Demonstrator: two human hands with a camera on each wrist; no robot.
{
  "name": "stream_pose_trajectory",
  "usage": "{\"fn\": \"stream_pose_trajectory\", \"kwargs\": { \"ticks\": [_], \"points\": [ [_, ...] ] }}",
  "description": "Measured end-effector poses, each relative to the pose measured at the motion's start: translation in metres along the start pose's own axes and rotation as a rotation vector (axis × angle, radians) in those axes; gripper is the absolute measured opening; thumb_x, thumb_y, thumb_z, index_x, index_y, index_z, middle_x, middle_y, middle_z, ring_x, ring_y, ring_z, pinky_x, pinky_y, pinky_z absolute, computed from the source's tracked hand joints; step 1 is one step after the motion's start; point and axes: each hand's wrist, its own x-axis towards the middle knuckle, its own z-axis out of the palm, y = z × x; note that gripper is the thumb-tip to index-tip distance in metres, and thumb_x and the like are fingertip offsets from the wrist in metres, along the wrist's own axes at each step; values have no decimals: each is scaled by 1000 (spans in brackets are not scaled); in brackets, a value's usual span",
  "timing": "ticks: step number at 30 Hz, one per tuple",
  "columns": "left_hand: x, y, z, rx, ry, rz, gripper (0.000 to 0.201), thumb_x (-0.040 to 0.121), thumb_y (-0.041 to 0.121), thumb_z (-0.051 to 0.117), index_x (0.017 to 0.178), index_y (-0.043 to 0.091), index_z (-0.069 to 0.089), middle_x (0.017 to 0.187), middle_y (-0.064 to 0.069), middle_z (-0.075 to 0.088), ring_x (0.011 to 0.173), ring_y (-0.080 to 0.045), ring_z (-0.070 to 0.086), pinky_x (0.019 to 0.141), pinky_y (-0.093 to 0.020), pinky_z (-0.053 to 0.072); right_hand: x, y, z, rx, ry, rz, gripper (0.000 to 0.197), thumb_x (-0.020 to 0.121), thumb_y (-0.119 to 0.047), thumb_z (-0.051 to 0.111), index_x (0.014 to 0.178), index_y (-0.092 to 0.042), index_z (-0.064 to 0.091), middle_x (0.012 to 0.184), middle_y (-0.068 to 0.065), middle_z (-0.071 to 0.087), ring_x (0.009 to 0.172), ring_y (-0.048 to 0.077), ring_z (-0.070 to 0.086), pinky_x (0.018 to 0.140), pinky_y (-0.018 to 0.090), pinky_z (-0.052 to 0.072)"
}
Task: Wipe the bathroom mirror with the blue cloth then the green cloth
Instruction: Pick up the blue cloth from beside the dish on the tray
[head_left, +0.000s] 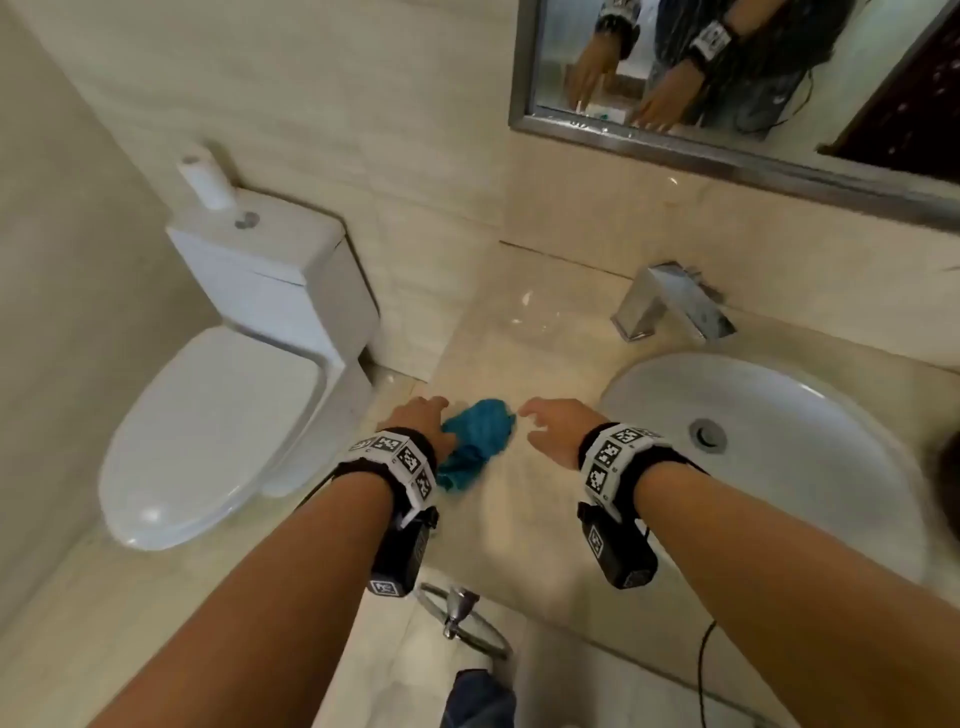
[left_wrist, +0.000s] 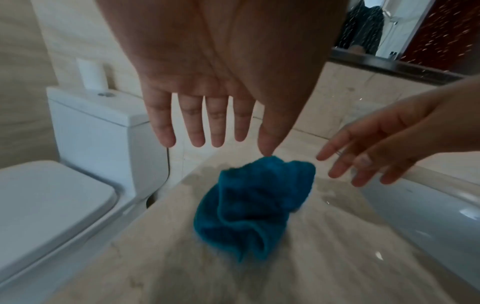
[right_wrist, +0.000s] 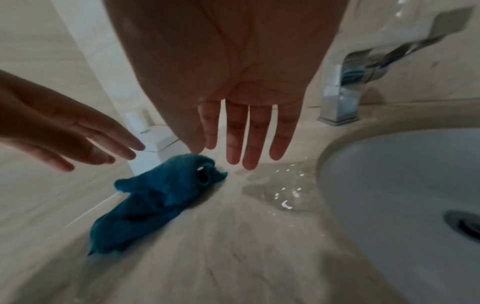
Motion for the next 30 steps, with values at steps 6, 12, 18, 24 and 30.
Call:
{"fn": "stream_pose_trajectory", "kwargs": {
  "ticks": [6,12,18,24,30],
  "points": [
    [14,-12,25,-51,-84,-1,52,87,22,55,137,21,41,130,-10,48,116,-29,50,97,-38,43,33,-24,18,-7,-1,-71,56,90,-22,52,141,-29,31,129,9,42,114,28,48,97,39,42],
    [22,-14,15,-123,-61,-35,33,91,10,47,123,19,52,121,-8,56,108,-26,54,90,-34,46,43,-25,7,-73,74,-92,21,90,-22,51,108,-25,61,111,4,58,99,26,56,82,35,48],
    [14,7,-22,-65,8,17,26,95,15,43,116,15,60,117,-10,57,105,-26,56,83,-29,42,20,-17,-25,34,146,-101,23,92,-20,47,105,-22,66,101,3,65,93,23,60,81,37,50],
    [-1,53,-63,-96,84,164,19,94,19,48,107,15,61,109,-8,61,97,-22,55,77,-26,39,-22,6,-70,30,205,-30,21,90,-25,54,104,-20,69,106,5,56,93,24,57,80,33,46],
    [-10,130,-82,-146,85,348,17,96,21,44,100,26,59,97,-4,62,86,-22,58,78,-35,51,-83,43,-109,105,314,98,3,83,-25,64,86,-24,62,99,-1,59,89,17,57,77,30,47]
  ]
}}
